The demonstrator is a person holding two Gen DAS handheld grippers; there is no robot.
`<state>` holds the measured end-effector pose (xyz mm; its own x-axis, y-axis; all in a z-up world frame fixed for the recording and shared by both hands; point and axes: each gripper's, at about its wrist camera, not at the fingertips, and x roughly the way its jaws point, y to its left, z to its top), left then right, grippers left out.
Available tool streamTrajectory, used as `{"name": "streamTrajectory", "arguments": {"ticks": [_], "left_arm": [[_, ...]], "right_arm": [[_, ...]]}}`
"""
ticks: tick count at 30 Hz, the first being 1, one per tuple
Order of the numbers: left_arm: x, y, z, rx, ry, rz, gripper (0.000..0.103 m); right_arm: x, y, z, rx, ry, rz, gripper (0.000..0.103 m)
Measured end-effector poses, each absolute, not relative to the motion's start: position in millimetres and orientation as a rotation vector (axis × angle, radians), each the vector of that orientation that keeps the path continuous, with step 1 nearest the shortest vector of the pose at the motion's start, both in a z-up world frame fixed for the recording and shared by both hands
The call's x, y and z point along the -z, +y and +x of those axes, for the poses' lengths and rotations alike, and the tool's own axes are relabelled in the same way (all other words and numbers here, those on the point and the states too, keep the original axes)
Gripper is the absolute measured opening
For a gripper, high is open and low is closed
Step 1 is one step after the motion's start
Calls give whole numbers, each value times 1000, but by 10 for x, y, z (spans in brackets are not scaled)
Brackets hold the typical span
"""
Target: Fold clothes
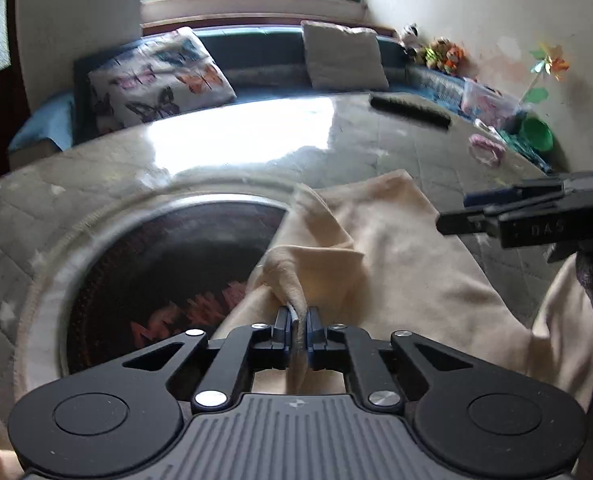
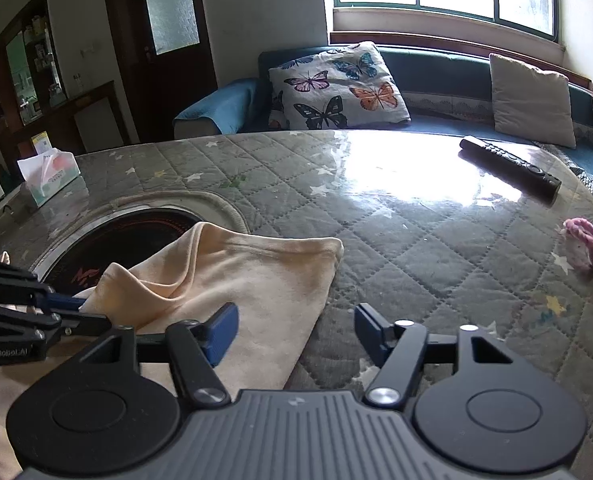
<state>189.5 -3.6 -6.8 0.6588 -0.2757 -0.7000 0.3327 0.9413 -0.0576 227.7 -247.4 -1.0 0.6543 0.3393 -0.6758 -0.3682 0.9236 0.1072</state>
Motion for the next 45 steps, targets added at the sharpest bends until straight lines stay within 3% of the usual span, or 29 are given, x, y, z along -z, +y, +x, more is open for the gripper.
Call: {"name": "streamTrajectory", "arguments": {"ticks": [9,12,14,16,24,27,36,40,45], "left_arm": [[-173,609,2268,92,698,24,7],[-111,700,2350,70,714,32,7],[-63,732,2376,66,723,36,7],[-42,768,2396,64,722,34,7],[101,968,2618,8,757,19,8],[185,1048,2635,-16,790,11,14],[-46,990,2275,5,748,31,16],[-73,809,2116,70,751,43,16],[-15,643,2009,113,775,46,16]], "right_arm": [[89,-2423,2542,-387,790,-12,40],[125,-2360,2621,-387,800,-12,28],[155,-2310,2664,-379,807,-26,12],[163,-2270,2713,-369,803,-34,4],[68,-2047,3024,-340,752,-72,3],[145,-1937,3117,-336,784,-116,7],[-171,-1972,2606,-457,760,-159,11],[-335,-1935,2104,-554,749,-209,29],[-400,-1794,1468,-702,750,-278,32]]}}
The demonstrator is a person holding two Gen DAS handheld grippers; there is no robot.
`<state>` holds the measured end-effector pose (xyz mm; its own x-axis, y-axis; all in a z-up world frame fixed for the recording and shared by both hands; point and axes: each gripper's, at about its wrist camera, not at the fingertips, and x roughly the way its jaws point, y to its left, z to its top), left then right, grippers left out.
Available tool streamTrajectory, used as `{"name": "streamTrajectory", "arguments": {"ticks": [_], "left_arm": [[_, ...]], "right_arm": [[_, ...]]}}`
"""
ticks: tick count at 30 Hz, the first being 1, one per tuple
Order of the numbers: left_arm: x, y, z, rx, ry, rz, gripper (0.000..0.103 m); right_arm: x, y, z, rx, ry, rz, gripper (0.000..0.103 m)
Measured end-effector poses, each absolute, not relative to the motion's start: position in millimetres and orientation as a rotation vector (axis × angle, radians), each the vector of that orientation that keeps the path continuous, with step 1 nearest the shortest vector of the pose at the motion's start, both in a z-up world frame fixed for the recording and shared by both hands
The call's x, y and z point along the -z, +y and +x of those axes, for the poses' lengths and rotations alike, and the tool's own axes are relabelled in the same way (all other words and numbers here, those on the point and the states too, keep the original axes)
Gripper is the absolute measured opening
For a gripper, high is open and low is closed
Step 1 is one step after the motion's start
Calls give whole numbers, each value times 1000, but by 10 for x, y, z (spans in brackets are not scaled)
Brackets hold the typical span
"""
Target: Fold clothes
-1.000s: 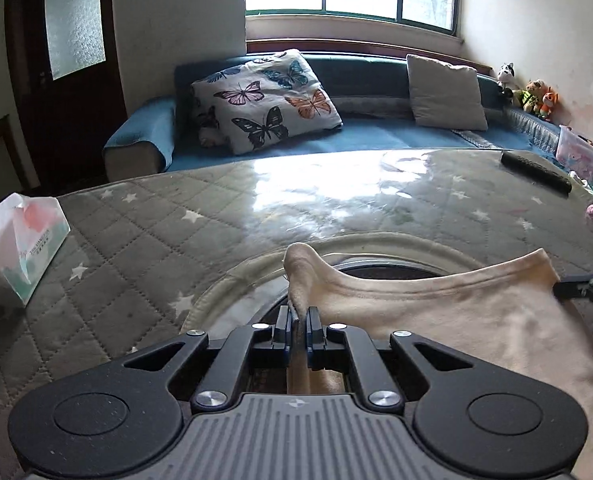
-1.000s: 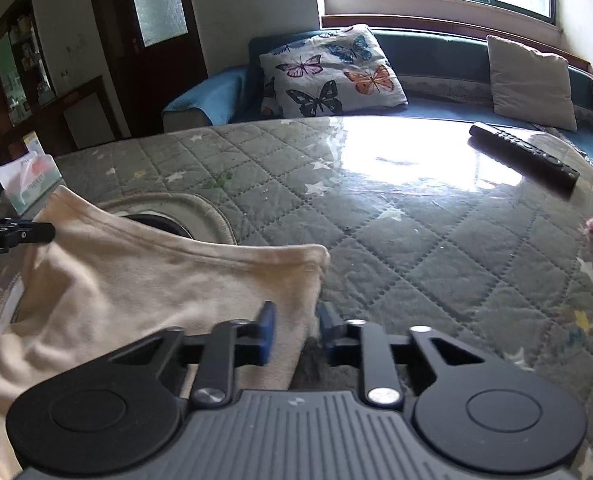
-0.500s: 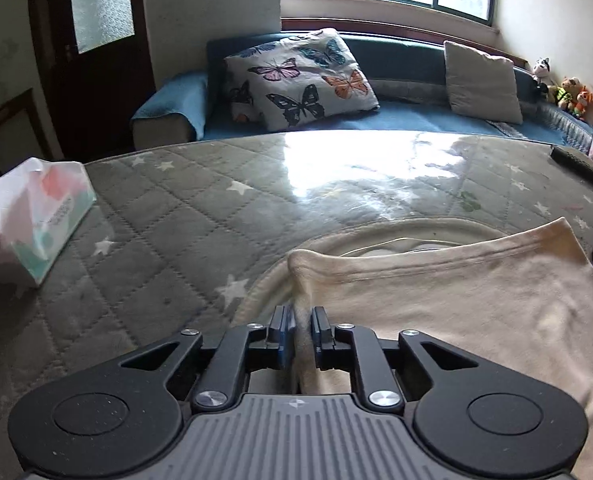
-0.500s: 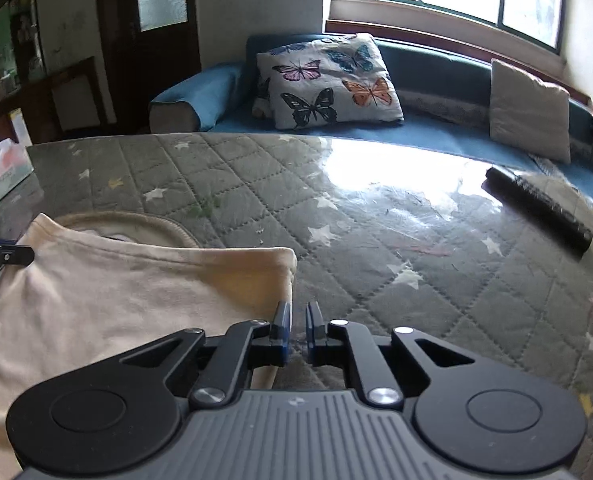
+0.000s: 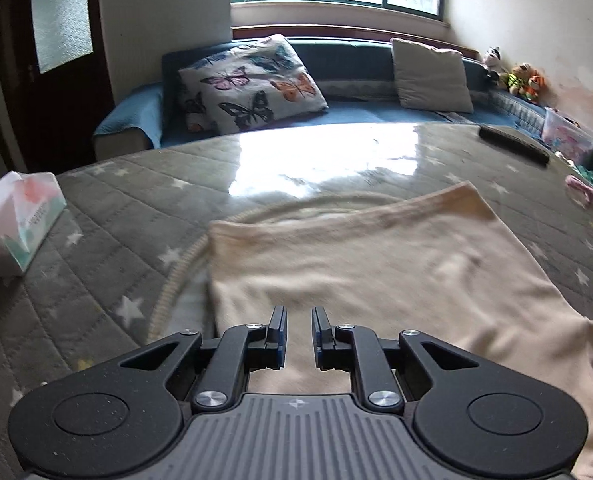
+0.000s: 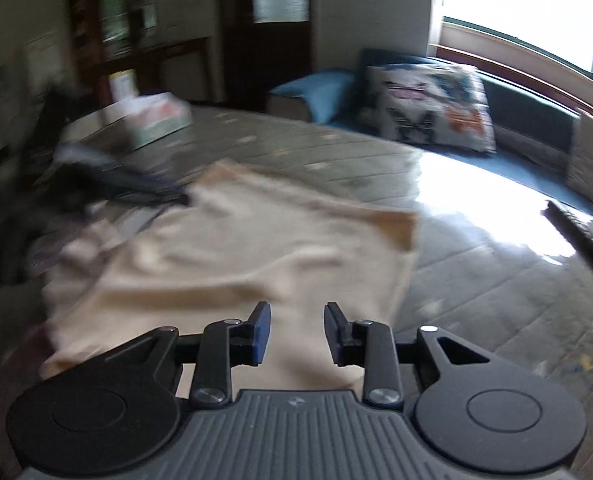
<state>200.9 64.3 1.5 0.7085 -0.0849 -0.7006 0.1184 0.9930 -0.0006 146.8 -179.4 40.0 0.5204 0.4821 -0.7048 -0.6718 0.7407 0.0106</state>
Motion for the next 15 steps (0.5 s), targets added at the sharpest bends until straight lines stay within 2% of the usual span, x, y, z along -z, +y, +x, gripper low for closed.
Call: {"name": "streamTrajectory", "arguments": {"ticks": [2,6,12,13,15], "left_arm": [[14,616,1993,129,785,42,16],[72,565,1966,162,795,47,16],[151,507,1978,179,793,78,15],[171,512,1991,173,793,81,15],[180,535,2009,166,785,75,15]], "right_arm": [[-419,-1716,1255,-759,750,-310,37],[-358,-1514,981,-862,758,-352,37],[-145,-1179,795,-894,666,-511,35],[-118,-1140,792,-898,658,-522,34],[-63,-1085,801,-902,651,-532,21]]}}
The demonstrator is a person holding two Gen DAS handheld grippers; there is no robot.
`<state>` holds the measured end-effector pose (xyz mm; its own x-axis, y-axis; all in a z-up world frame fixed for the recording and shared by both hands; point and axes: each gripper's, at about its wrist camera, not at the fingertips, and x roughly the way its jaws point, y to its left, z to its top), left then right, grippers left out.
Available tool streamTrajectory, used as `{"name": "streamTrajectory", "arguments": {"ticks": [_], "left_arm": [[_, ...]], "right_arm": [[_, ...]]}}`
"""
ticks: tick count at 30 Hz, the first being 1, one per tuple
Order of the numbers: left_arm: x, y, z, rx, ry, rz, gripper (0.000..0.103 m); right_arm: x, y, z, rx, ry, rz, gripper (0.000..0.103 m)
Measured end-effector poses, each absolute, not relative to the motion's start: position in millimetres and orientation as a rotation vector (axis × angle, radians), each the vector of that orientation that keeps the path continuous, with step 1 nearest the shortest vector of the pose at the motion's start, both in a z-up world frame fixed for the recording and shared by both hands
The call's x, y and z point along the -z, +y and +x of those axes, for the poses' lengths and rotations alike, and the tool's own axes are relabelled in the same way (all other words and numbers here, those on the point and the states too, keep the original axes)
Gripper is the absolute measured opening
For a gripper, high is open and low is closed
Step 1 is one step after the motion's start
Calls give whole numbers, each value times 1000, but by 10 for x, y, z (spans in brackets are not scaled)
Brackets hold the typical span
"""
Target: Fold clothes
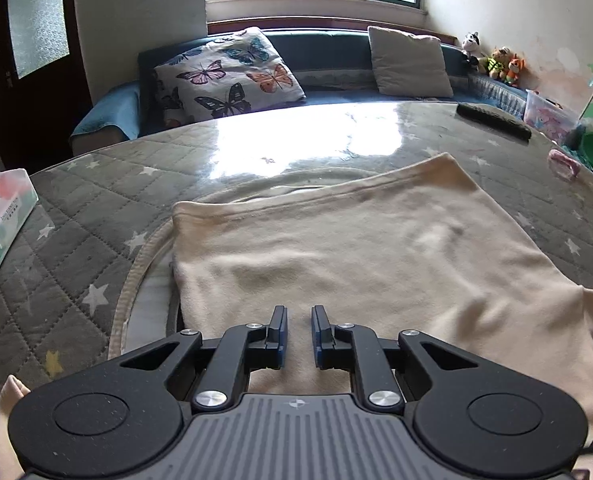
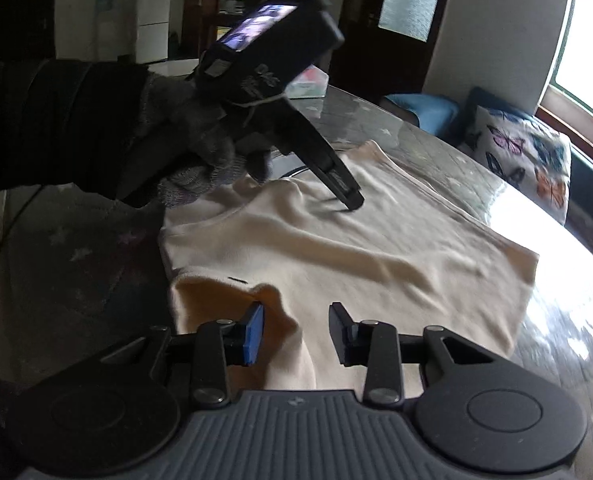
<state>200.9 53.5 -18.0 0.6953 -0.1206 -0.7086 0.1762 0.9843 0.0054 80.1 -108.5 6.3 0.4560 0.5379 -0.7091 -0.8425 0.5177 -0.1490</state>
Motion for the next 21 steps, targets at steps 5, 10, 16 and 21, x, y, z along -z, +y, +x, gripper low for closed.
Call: {"name": "streamTrajectory", "arguments": {"ticks": [5,10,16,21], "left_arm": [[194,581,2068,138,777,80,15],[207,654,2110,120,768,60,15],[182,652,2100,100,770,79,16],[87,569,1912,129,748,94,16]], "right_arm": [[-31,-1098,760,-910,660,-520,2],[-79,-1184,570,-939,653,-556,2],[-1,-1234,499,-939,674,-581,6],[-115,-1382,488,-945,686,-504,10]]}}
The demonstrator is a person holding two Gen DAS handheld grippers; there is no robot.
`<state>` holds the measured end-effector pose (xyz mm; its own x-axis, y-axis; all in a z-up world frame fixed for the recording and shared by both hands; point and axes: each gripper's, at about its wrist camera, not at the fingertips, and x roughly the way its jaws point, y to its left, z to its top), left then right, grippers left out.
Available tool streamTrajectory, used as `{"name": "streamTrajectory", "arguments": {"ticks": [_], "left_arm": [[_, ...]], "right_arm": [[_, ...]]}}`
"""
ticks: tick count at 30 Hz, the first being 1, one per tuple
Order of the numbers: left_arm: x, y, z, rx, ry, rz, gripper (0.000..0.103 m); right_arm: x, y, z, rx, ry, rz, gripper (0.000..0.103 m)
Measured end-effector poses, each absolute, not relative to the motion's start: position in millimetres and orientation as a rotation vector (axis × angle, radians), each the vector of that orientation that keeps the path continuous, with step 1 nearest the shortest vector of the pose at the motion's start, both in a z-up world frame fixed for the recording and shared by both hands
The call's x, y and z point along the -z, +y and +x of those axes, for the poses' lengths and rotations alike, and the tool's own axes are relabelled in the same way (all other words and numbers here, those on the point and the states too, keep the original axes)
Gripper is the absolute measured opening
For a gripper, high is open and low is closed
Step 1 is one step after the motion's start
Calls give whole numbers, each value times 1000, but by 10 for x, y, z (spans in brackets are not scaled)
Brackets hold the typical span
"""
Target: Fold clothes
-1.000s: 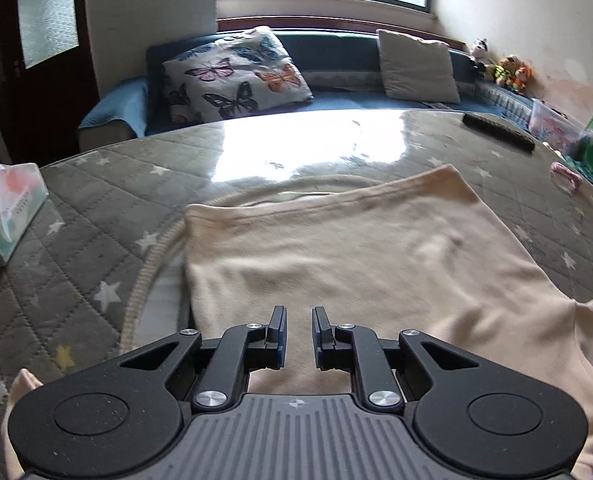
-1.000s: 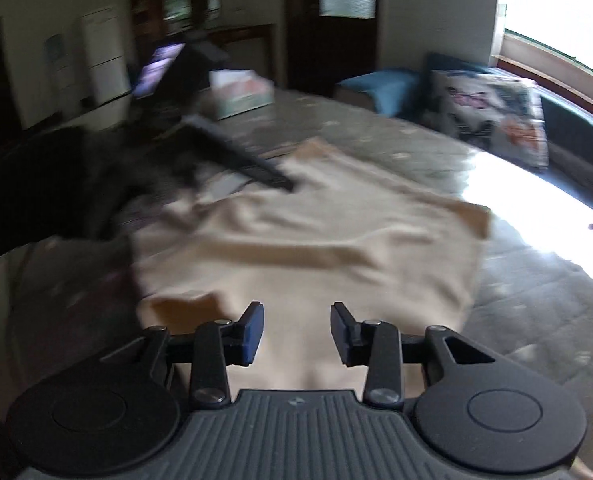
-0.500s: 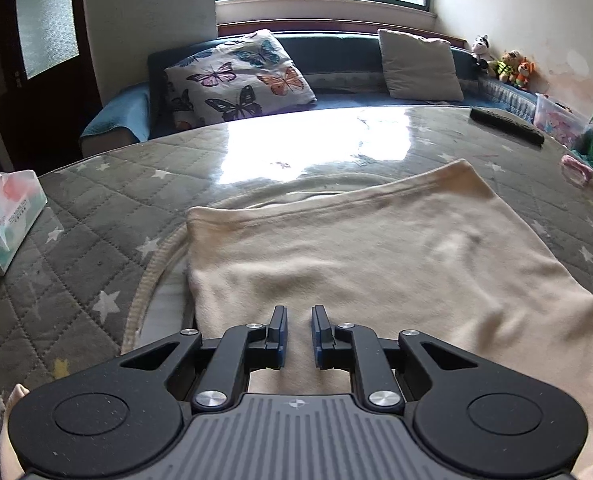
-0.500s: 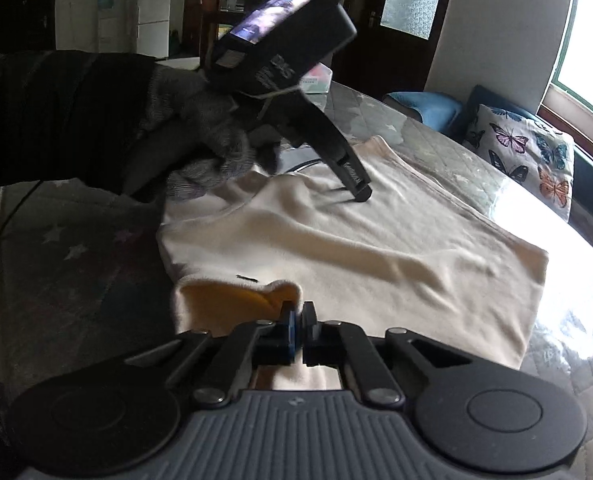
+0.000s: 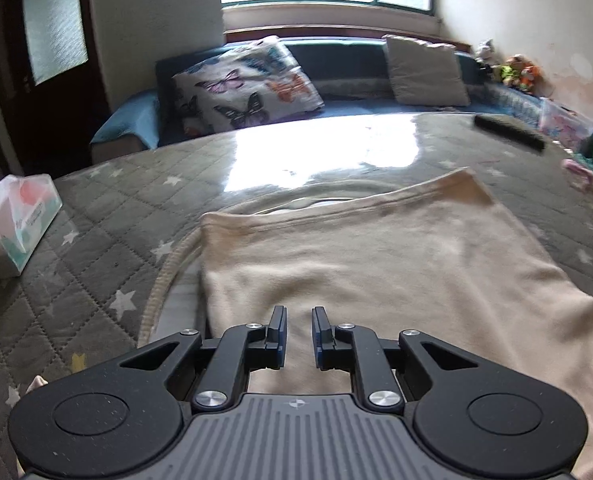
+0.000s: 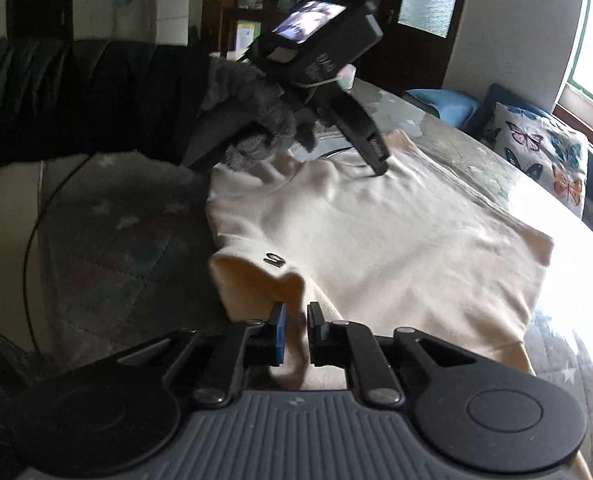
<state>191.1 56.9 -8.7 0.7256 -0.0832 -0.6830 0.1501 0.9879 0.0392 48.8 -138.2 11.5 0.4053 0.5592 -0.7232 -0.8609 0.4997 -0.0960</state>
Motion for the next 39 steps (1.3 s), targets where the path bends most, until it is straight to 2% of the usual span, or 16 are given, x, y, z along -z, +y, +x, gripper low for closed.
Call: {"name": "streamTrajectory", "arguments": {"ticks": [3,5,9,11,22,30,39], "left_arm": [[37,426,1717,182,736,110,16],[30,303,1568,228,727,129,17],[56,82,1284,311,718,131,19],[89,-4,1170,337,721,129,23],[216,-396,551,397,639,293,27],[4,-366,589,395,600,204,28],[219,-556,558,439,651,232,29]], "right_arm": [[-159,-1522,553,-889,702,-447,13],[-174,-1668,605,-832,717,-390,23],[-191,-2036,699,-702,729,-277,30],[-179,-2232,731,-631,724,-231,40],[93,-3351,910,-189,758,13,40],[132,-3840,889,-20,727,94,43],[202,-4040,848,42,717,165,46]]}}
